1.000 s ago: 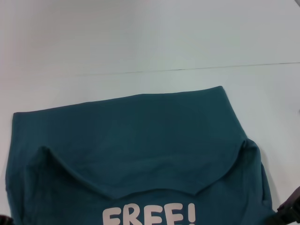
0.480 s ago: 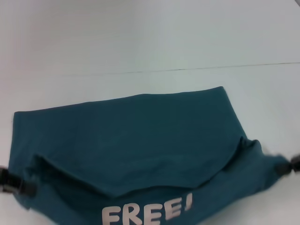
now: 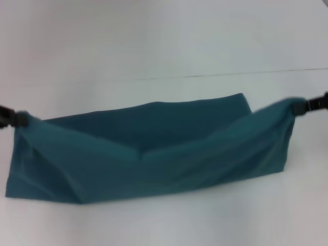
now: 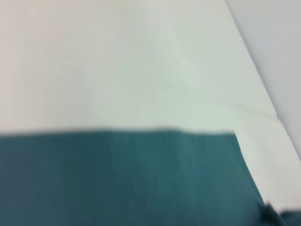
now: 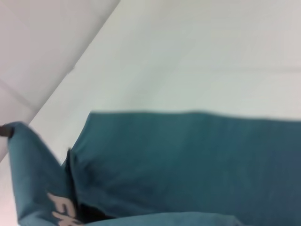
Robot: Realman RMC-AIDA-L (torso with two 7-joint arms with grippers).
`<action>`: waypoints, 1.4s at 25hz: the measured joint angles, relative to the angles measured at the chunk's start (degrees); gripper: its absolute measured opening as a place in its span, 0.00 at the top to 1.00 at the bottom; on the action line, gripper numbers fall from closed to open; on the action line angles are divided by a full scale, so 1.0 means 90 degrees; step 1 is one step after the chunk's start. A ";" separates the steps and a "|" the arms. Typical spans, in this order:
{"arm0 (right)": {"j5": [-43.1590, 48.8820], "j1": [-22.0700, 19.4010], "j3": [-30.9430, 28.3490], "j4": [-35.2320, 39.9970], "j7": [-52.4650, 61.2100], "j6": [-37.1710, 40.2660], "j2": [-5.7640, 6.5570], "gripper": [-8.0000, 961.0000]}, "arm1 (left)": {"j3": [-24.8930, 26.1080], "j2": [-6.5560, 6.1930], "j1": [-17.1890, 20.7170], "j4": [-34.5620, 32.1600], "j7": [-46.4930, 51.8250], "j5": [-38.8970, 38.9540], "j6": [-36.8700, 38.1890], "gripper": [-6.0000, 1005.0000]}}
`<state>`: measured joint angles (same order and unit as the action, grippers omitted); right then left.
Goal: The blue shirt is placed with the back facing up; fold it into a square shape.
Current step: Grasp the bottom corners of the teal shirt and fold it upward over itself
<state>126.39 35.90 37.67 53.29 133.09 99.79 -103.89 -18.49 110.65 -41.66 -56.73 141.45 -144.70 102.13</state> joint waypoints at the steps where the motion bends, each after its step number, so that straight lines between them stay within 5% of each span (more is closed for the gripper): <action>1: 0.0006 0.0041 -0.0011 -0.0023 0.0035 -0.0134 0.0001 0.93 | 0.0000 -0.0003 -0.0005 0.0000 0.0019 0.0028 -0.0141 0.94; 7: 0.0135 0.0303 0.0027 -0.0267 0.0231 -0.1066 -0.0004 0.93 | -0.0118 0.0033 -0.0047 0.0143 0.0075 0.0081 -0.1238 0.94; 14: 0.0419 0.0563 0.0209 -0.0608 -0.0068 -0.2106 -0.0196 0.93 | -0.1021 0.0330 -0.0075 0.0371 -0.0045 0.0208 -0.2542 0.94; 23: 0.0611 0.0634 0.1069 -0.0880 -0.0153 -0.3873 -0.0661 0.93 | -0.2411 0.0762 -0.0078 0.0482 0.0044 0.0094 -0.4417 0.94; 30: 0.1158 0.0704 0.1141 -0.0919 -0.0137 -0.4830 -0.1042 0.93 | -0.2614 0.0817 -0.0119 0.0870 0.0088 -0.0235 -0.5356 0.94; 35: 0.1231 0.0797 0.1177 -0.1145 -0.0176 -0.5376 -0.1127 0.93 | -0.2783 0.0824 -0.0123 0.1058 0.0043 -0.0262 -0.5771 0.94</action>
<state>137.47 43.08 48.26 42.99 131.51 51.41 -114.04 -43.53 118.07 -42.76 -47.21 141.84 -147.06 50.19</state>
